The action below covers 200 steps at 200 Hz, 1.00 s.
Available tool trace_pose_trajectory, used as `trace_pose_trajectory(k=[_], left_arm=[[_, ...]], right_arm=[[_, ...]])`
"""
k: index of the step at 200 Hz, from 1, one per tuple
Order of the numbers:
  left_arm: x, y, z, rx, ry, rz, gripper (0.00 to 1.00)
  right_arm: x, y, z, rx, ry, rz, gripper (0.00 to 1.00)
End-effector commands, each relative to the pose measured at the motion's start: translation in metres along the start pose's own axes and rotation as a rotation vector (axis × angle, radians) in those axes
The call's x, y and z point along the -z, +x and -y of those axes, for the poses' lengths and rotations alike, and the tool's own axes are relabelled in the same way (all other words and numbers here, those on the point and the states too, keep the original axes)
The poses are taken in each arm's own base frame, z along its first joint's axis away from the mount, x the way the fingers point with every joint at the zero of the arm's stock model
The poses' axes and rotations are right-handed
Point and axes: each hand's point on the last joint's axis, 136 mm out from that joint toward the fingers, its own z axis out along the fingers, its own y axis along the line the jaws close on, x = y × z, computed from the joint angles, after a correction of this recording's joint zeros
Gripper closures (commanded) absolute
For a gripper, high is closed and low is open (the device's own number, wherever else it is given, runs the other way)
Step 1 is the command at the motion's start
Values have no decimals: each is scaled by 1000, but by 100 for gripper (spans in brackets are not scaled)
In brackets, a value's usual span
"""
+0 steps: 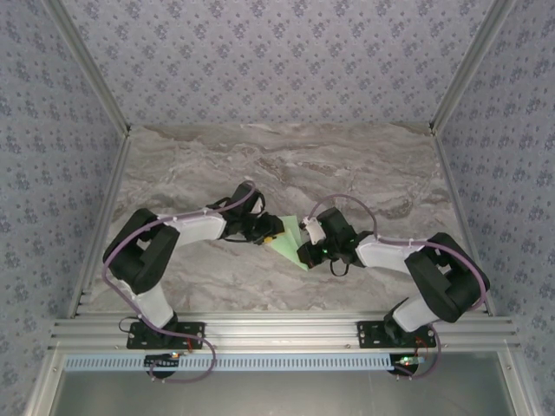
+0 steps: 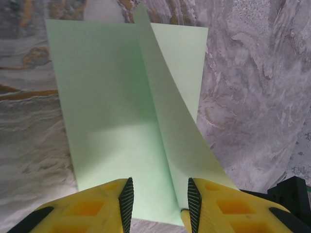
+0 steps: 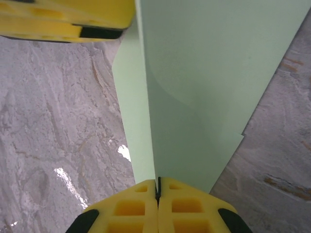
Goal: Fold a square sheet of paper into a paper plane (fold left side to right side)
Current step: Fourth fold the wing at the center of the table.
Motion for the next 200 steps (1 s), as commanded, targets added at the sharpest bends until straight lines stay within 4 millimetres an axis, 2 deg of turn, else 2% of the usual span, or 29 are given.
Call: trace_pose_trajectory(k=[1,64,131,166,200], left_arm=[[-5,-5,19,-18,49,-2,61],[-23,-2,17,-13,26,-35,58],[-32,0,1,8,-28,-47,58],[-32,0,-5,6,-59,-45,57],[-31,1,-9,5,-78,-45,57]], right_arm=[[-3,7,-2,-40,-47,-20,96],[-10,12,2,-83,-74,-38,96],[-9,10,6,-96,-73,-30,95],[-7,9,5,-99,-77,-24,87],[5,-6,-1,-109,-118,22,77]])
